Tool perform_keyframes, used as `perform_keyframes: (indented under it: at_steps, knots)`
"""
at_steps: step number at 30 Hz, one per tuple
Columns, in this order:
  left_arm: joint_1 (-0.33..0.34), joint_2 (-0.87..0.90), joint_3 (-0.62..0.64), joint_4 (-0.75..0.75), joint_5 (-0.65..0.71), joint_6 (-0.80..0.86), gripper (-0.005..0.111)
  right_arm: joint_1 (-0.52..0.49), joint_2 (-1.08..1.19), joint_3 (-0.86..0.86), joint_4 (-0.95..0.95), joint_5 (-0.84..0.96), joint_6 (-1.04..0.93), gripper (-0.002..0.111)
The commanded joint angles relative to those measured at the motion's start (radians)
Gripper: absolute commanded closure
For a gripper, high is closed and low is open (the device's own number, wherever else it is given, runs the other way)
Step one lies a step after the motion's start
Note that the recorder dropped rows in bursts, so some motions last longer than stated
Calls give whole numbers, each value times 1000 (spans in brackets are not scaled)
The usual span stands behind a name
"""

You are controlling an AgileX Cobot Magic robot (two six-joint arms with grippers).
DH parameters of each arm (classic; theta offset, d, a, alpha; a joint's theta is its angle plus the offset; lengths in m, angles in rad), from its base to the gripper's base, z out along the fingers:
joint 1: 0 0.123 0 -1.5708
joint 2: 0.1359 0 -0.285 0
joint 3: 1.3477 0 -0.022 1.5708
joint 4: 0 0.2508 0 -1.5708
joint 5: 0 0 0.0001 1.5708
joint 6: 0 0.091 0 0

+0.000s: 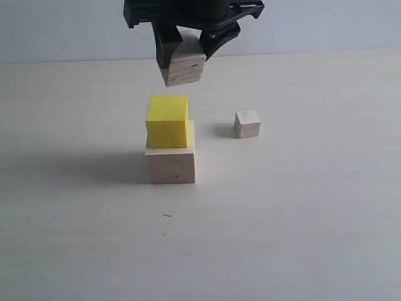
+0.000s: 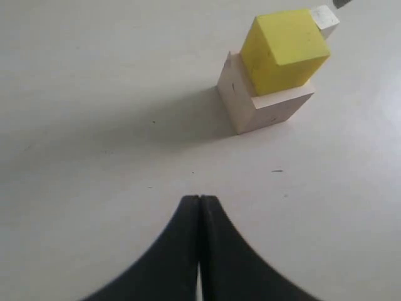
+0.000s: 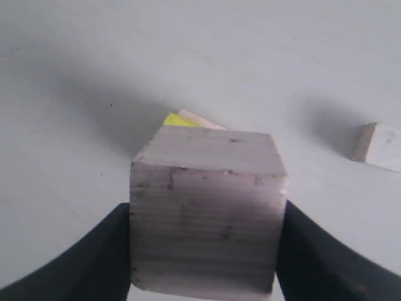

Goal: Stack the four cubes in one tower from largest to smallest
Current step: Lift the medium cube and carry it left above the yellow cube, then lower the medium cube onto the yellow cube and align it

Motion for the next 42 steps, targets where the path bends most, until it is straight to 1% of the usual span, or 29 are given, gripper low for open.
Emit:
perform_keyframes:
  at_steps: [1,3,9,15,20,25,27,42]
  knots:
    - [-5,2,3,-6,-15,5,107,1,3,-6,38,-6,90,108]
    - [-5,2,3,-6,-25,5,107,1,3,-6,72,-6,118,108]
    - [-5,2,3,-14,-44,5,107,8,5,-6,92,-6,252,108]
    - [-8,2,3,-63,-44,5,107,8,16,-6,109,-6,308,108]
    - [-12,2,3,-70,-44,5,107,8,44,-6,99,-6,307,108]
    - [-66,2,3,-73,-44,5,107,8,55,-6,86,-6,308,108]
    - [-77,2,3,-73,-44,6,107,8,55,-6,98,-6,308,108]
    - [-77,2,3,-76,-44,6,107,8,86,-17,94,-6,305,108]
